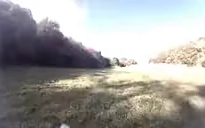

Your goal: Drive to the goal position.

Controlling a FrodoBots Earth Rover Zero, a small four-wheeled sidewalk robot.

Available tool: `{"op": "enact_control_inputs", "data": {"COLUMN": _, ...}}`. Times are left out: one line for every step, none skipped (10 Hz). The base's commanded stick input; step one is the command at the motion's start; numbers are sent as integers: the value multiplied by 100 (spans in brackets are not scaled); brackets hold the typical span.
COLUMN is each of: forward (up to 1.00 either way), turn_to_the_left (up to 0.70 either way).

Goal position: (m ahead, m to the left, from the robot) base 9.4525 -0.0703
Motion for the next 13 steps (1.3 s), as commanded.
{"op": "enact_control_inputs", "data": {"forward": 70, "turn_to_the_left": 0}}
{"op": "enact_control_inputs", "data": {"forward": 70, "turn_to_the_left": 0}}
{"op": "enact_control_inputs", "data": {"forward": 70, "turn_to_the_left": 0}}
{"op": "enact_control_inputs", "data": {"forward": 70, "turn_to_the_left": 0}}
{"op": "enact_control_inputs", "data": {"forward": 70, "turn_to_the_left": 0}}
{"op": "enact_control_inputs", "data": {"forward": 70, "turn_to_the_left": 0}}
{"op": "enact_control_inputs", "data": {"forward": 70, "turn_to_the_left": 0}}
{"op": "enact_control_inputs", "data": {"forward": 70, "turn_to_the_left": 0}}
{"op": "enact_control_inputs", "data": {"forward": 70, "turn_to_the_left": 0}}
{"op": "enact_control_inputs", "data": {"forward": 70, "turn_to_the_left": 0}}
{"op": "enact_control_inputs", "data": {"forward": 70, "turn_to_the_left": 0}}
{"op": "enact_control_inputs", "data": {"forward": 70, "turn_to_the_left": 0}}
{"op": "enact_control_inputs", "data": {"forward": 70, "turn_to_the_left": 0}}
